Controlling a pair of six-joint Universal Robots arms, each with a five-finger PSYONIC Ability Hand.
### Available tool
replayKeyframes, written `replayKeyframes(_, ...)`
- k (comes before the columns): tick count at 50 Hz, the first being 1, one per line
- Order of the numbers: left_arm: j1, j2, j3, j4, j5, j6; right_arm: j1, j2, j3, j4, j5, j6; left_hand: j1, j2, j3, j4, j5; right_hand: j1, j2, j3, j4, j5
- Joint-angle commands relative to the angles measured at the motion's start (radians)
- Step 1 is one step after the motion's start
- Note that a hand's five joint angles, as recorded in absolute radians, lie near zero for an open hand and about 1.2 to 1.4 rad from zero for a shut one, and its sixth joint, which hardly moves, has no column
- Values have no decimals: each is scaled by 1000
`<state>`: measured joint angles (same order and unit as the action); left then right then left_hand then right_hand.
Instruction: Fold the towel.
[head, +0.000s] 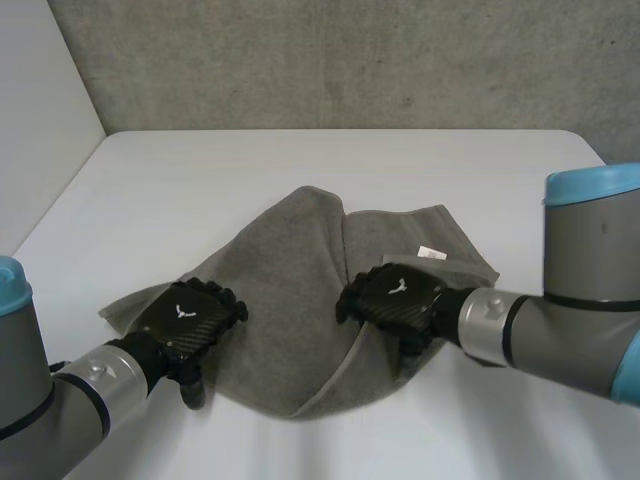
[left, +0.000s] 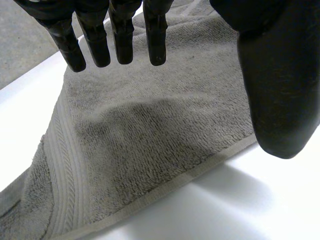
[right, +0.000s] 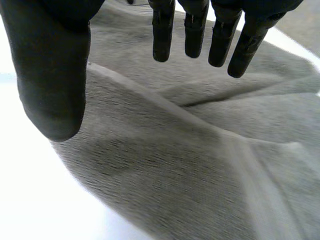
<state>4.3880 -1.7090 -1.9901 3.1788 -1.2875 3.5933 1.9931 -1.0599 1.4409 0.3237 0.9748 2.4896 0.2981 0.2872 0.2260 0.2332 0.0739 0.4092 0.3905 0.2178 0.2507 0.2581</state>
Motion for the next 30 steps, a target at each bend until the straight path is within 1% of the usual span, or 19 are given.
replayKeyframes(1, 1, -35, -6, 41, 0, -1, 58, 47, 6, -2, -2, 0, -73, -62, -51, -59, -23, 192, 210, -43, -76, 168)
replayKeyframes(2, 1, -35, -6, 41, 1, -1, 59, 60, 3, -2, -4, -1, -73, -62, -51, -59, -23, 387, 406, -43, -76, 364)
replayKeyframes(3, -1, -50, -1, 43, 1, -4, 59, 60, 3, -2, -4, -1, -73, -62, -51, -59, -23, 389, 408, -43, -76, 366)
replayKeyframes(5, -4, -66, 5, 46, 1, -8, 59, 67, -10, -8, -4, 14, -70, -59, -51, -59, -20, 912, 931, -43, -76, 888)
replayKeyframes(7, -8, -93, 19, 47, 1, -16, 59, 67, -13, -15, -4, 18, -70, -59, -51, -59, -20, 986, 1005, -43, -76, 963)
replayKeyframes(11, -16, -118, 42, 47, -1, -18, 49, 57, -19, -58, 2, 66, -70, -59, -51, -59, -20, 987, 1006, -43, -76, 964)
replayKeyframes(13, -18, -133, 50, 47, -1, -18, 41, 31, -16, -171, 31, 251, -70, -59, -51, -59, -20, 987, 1006, -43, -76, 964)
replayKeyframes(14, -19, -146, 59, 47, -1, -18, 41, 31, -16, -172, 32, 252, -70, -59, -51, -59, -20, 987, 1006, -43, -76, 964)
replayKeyframes(15, -21, -158, 69, 47, -1, -18, 24, 3, -5, -231, 54, 359, -70, -59, -51, -59, -20, 987, 1006, -43, -76, 964)
replayKeyframes(16, -21, -158, 70, 47, -1, -18, 24, 3, -5, -232, 55, 361, -70, -59, -51, -59, -20, 987, 1006, -43, -76, 964)
replayKeyframes(18, -22, -167, 79, 47, -1, -21, -5, -35, 18, -326, 91, 525, -70, -59, -51, -59, -20, 987, 1006, -43, -76, 964)
replayKeyframes(19, -27, -176, 88, 47, -3, -25, -8, -44, 30, -359, 100, 566, -70, -59, -51, -59, -20, 987, 1006, -43, -76, 964)
replayKeyframes(23, -38, -199, 123, 49, -4, -54, -23, -60, 58, -377, 108, 580, -52, -41, -51, -59, -3, 987, 1006, -43, -76, 964)
replayKeyframes(24, -41, -215, 137, 53, -6, -73, -34, -66, 65, -377, 113, 575, -29, -18, -51, -59, 21, 987, 1006, -43, -76, 964)
replayKeyframes(25, -44, -233, 154, 56, -7, -91, -34, -66, 65, -377, 113, 575, 64, 75, -51, -59, 114, 987, 1006, -43, -76, 964)
replayKeyframes(26, -44, -233, 154, 56, -7, -91, -51, -75, 78, -379, 116, 571, 65, 76, -51, -59, 115, 987, 1006, -43, -76, 964)
replayKeyframes(27, -45, -251, 171, 58, -9, -106, -65, -80, 87, -380, 117, 571, 216, 227, -51, -59, 266, 987, 1006, -43, -76, 964)
replayKeyframes(28, -45, -251, 171, 58, -9, -107, -65, -80, 87, -380, 117, 571, 218, 229, -51, -59, 267, 987, 1006, -43, -76, 964)
replayKeyframes(30, -53, -282, 206, 65, -42, -130, -74, -83, 93, -377, 116, 569, 504, 515, -51, -59, 554, 987, 1006, -43, -76, 964)
